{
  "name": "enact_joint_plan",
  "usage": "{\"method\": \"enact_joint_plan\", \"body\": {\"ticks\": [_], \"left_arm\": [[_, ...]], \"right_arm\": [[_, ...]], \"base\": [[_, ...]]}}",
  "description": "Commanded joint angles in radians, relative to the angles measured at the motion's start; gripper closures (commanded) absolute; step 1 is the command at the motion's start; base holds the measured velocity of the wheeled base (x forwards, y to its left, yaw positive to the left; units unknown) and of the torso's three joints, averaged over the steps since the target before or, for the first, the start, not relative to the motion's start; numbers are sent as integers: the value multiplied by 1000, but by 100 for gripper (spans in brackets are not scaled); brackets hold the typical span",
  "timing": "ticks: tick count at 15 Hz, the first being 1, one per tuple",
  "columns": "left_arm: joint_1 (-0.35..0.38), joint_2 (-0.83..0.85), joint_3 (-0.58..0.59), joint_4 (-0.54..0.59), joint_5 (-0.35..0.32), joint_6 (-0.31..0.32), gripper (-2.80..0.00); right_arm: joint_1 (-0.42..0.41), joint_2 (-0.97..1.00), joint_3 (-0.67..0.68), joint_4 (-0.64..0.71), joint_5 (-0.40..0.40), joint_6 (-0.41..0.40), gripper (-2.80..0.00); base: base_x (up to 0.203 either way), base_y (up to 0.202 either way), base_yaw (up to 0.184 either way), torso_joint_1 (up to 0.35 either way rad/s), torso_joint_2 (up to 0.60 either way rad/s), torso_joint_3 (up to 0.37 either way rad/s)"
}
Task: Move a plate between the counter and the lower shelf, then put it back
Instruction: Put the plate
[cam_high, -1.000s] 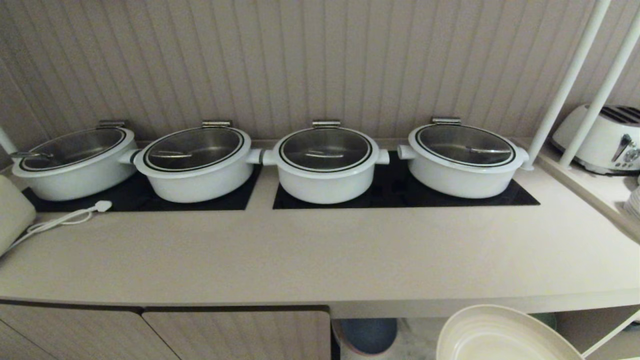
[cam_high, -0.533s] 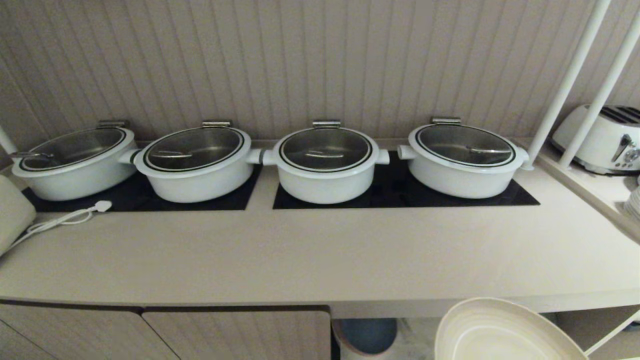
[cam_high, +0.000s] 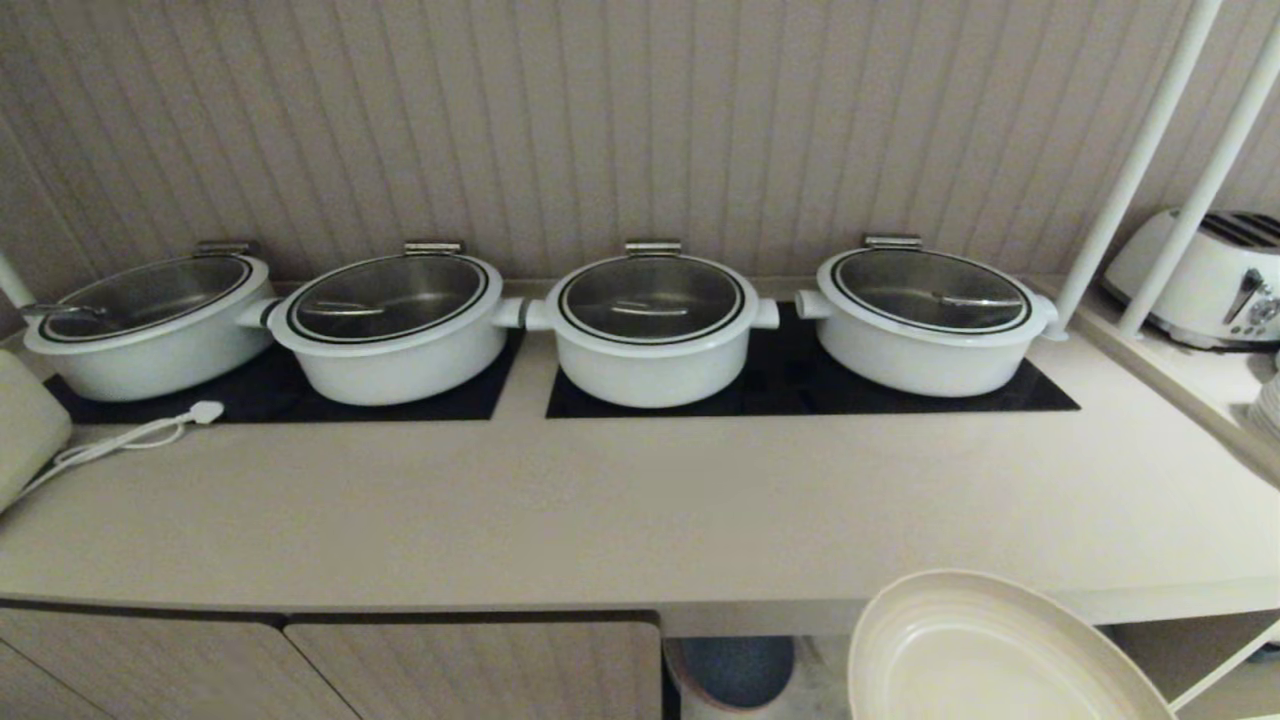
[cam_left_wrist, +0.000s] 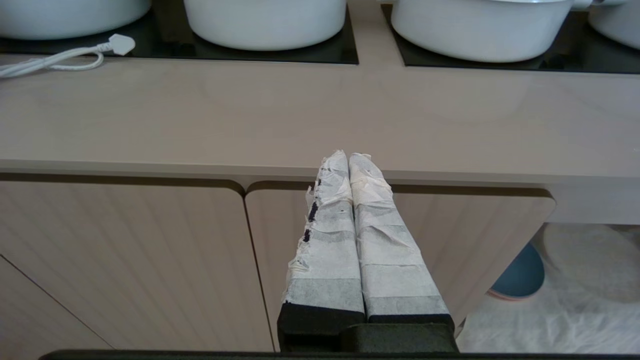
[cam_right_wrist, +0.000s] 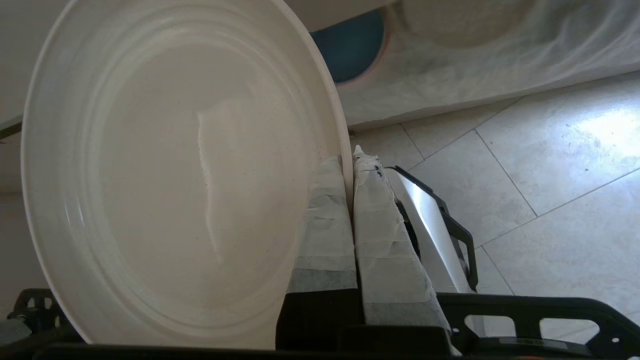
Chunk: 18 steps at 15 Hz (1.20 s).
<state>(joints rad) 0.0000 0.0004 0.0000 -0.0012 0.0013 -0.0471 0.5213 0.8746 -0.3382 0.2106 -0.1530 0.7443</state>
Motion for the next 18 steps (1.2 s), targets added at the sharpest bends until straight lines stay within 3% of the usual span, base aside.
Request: {"method": "enact_joint_plan", "body": {"ticks": [1, 10, 18], "left_arm": [[0, 0, 0, 0, 0, -1, 0], [0, 0, 0, 0, 0, -1, 0], [0, 0, 0, 0, 0, -1, 0]], "right_arm": [[0, 85, -36, -1, -1, 4, 0], [0, 499, -241, -183, 2, 3, 0], [5, 961, -623, -277, 4, 6, 0]], "base": [[0, 0, 0, 0, 0, 0], [0, 0, 0, 0, 0, 0], [0, 0, 0, 0, 0, 0]]}}
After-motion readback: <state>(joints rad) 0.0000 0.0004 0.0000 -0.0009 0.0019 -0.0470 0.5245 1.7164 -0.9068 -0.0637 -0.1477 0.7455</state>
